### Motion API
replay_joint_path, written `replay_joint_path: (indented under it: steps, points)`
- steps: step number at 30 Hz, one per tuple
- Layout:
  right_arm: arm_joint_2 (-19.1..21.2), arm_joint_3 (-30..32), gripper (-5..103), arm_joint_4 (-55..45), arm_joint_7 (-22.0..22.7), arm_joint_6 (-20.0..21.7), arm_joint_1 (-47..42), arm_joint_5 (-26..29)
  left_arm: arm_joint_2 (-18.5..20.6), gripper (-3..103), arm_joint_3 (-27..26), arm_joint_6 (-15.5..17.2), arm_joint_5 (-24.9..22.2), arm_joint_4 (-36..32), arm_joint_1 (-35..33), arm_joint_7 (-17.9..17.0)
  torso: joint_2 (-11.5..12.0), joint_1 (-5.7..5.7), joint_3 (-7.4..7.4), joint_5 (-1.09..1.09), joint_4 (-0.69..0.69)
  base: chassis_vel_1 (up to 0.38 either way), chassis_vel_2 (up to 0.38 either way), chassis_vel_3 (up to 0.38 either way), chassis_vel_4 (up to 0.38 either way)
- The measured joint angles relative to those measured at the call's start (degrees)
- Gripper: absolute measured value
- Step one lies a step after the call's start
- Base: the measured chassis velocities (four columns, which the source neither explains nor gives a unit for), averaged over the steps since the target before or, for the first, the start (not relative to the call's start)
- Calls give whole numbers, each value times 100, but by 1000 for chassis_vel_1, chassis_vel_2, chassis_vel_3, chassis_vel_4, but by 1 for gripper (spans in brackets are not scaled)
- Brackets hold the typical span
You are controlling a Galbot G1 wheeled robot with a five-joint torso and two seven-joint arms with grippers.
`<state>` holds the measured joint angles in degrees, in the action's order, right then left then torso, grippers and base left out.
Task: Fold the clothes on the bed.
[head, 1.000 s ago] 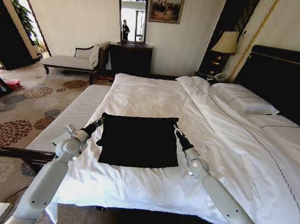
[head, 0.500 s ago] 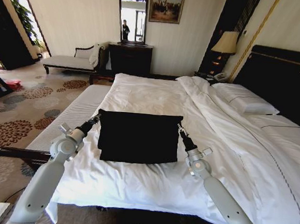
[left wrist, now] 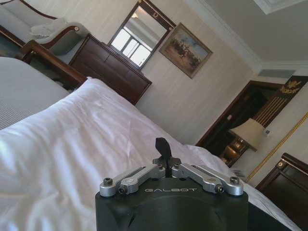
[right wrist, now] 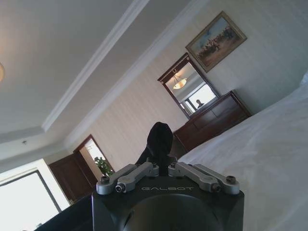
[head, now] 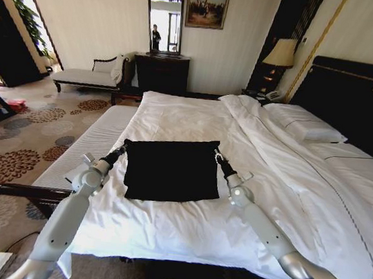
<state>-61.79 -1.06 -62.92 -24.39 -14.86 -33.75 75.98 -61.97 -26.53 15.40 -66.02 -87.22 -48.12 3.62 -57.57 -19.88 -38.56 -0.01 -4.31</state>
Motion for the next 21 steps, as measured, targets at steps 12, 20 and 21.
replay_joint_path:
  steps: [12, 20, 21]
  points:
    - [-607, -400, 3, 852, 664, 124, 509, -299, -42, 1, 165, -146, 253, 673, 417, -31, 0, -1, 1, 0, -2, 0, 0, 0, 0]
    - [89, -293, 3, -139, 1018, 232, -42, -213, 658, 1, 434, -313, 352, 179, -347, 95, 0, 2, 2, 0, -1, 0, 0, 0, 0]
    - [183, -303, 3, -250, 1067, 236, -145, -245, 735, 1, 434, -348, 361, 101, -510, 101, 0, 2, 2, 1, 1, 0, 0, 0, 0]
